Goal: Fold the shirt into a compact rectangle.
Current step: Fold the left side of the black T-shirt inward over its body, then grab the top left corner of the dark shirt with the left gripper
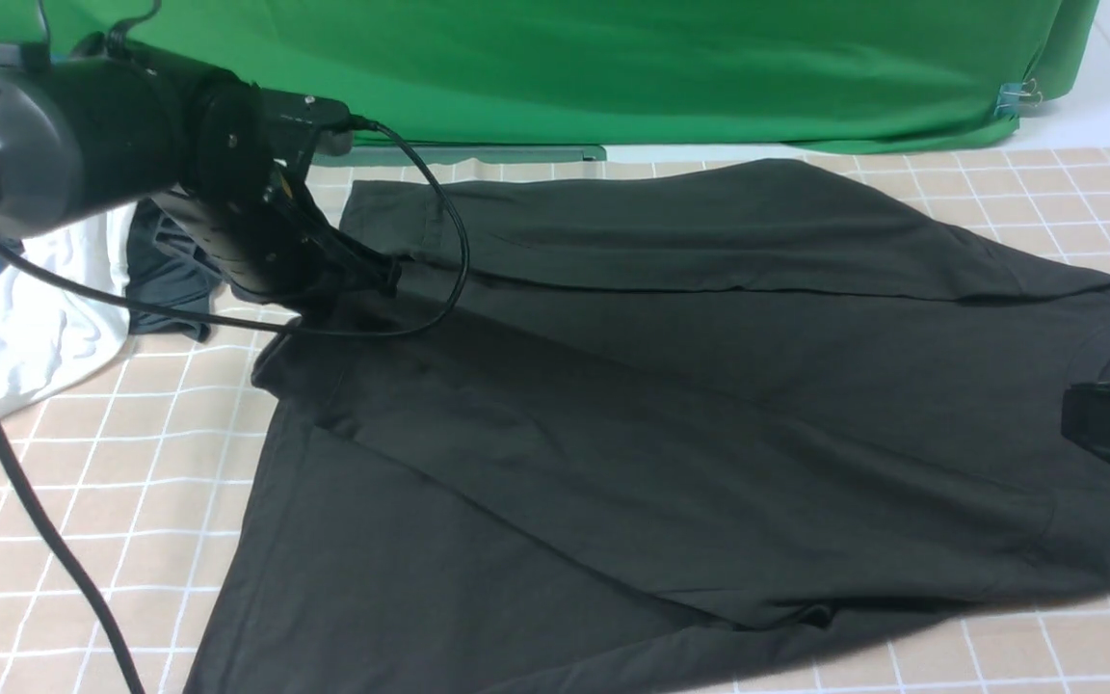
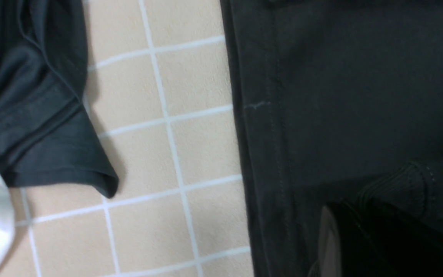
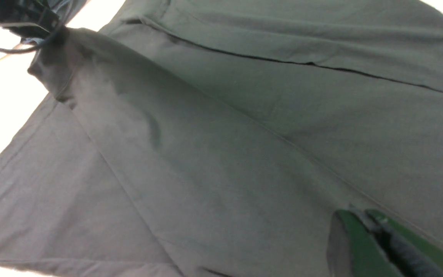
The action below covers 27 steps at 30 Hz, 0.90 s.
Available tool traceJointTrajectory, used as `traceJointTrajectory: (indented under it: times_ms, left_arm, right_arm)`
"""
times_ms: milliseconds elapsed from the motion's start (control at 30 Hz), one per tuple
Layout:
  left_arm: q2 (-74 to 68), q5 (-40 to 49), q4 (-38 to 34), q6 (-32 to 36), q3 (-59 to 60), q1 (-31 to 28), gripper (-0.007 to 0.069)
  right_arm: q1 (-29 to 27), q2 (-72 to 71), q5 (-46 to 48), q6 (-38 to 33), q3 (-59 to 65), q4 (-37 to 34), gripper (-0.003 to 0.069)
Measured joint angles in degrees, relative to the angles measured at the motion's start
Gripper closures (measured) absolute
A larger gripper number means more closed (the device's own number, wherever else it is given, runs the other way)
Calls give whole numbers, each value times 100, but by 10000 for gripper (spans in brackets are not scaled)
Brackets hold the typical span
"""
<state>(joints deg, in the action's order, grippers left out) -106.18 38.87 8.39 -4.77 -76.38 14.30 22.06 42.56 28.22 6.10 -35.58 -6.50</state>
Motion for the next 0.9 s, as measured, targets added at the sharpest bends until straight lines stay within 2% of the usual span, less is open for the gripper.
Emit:
traceJointTrajectory:
  times_ms: [67,167,267,367,433,467,500,567,633,733,900]
  left_arm:
    - [0,-56,158,-62,-6,0,522]
    - [0,-65,397,-242,-62,0,416]
    - [-6,350,481,-328,-291,0,300]
    - [-1,889,296,-315,-547,0,275]
    - [41,1197,-60,-70,-617,0,303]
    - [89,1313,-373,117,-610,0,348]
    - [96,1313,-373,146,-606,0,358]
    - [258,1278,-1156,518,-388,6,518]
    - [346,1138,-1467,696,-131,25,579]
    - [360,741,-1763,795,333,81,610]
    - [121,408,-1894,831,725,106,609]
  right_arm:
    - [0,0,70,5,0,-31,603]
    - [0,131,518,16,-36,-68,603]
    - [0,569,1273,-39,-209,-105,602]
    - [0,1099,1697,-307,-390,-341,599]
    - [0,1479,1811,-670,-475,-680,593]
    - [0,1707,1845,-909,-493,-923,589]
    - [0,1755,1851,-956,-489,-975,588]
    - [7,2399,1927,-1593,-501,-1557,572]
    - [75,2822,1894,-1789,-506,-1698,552]
    - [352,3428,1584,-1982,-512,-1760,498]
    - [907,4104,574,-1999,-512,-1660,403]
